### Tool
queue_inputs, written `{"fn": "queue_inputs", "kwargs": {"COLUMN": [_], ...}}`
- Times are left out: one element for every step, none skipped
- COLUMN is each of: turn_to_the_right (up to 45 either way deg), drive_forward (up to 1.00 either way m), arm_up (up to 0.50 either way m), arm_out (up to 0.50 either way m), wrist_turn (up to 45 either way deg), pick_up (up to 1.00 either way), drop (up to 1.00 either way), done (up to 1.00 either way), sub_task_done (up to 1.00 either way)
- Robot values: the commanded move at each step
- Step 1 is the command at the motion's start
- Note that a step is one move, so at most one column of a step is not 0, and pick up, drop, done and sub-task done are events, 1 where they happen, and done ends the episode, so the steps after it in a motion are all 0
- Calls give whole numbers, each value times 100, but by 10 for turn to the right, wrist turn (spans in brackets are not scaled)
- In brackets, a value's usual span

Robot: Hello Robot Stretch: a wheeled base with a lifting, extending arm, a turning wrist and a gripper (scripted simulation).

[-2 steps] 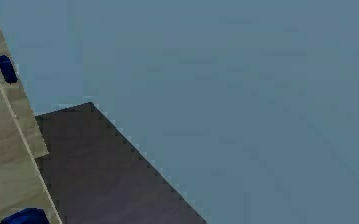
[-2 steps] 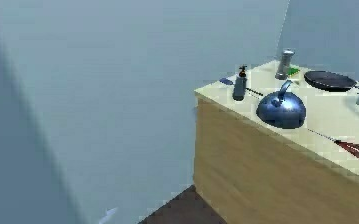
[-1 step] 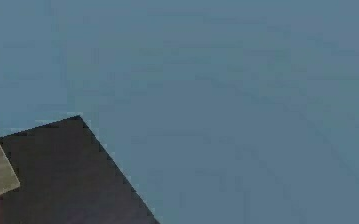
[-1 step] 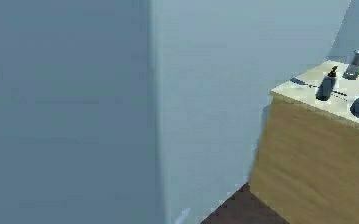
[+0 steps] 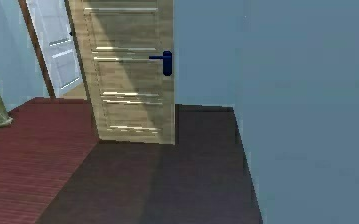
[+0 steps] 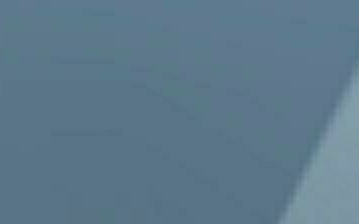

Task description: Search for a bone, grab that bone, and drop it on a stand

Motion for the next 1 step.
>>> {"fn": "queue_inputs", "kwargs": {"turn_to_the_right": [-90], "drive_forward": [0], "arm_up": [0], "arm_out": [0], "wrist_turn": [0], "pick_up": [0], "drop": [0], "done": [0], "sub_task_done": [0]}}
